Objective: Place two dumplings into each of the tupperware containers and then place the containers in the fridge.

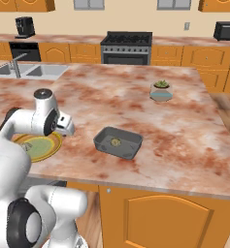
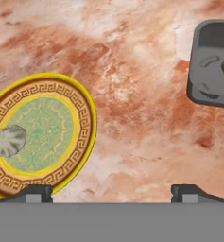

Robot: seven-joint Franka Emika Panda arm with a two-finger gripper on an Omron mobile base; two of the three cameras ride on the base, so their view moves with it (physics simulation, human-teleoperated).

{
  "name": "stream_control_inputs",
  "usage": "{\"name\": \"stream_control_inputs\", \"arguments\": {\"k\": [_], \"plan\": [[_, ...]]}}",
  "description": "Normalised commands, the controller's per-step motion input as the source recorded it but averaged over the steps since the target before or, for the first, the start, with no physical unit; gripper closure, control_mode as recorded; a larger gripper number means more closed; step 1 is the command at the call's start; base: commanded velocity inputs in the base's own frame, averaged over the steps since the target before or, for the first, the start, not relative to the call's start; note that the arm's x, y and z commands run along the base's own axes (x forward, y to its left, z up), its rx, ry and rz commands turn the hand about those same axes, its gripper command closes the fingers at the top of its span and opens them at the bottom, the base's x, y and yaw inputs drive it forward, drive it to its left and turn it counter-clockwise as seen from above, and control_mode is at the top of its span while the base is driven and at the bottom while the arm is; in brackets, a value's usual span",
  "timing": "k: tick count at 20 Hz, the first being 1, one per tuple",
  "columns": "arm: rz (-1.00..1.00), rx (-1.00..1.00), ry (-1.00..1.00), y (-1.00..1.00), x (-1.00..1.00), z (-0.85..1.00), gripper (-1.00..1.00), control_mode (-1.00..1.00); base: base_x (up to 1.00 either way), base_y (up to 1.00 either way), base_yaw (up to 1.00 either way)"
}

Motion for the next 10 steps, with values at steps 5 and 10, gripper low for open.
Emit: {"name": "stream_control_inputs", "arguments": {"k": [5,10], "plan": [[0.02,-0.02,0.0,0.56,-0.04,0.13,-1.0,-1.0,0.0,0.0,0.0],[0.03,0.0,0.0,0.39,-0.19,0.0,-1.0,-1.0,0.0,0.0,0.0]]}}
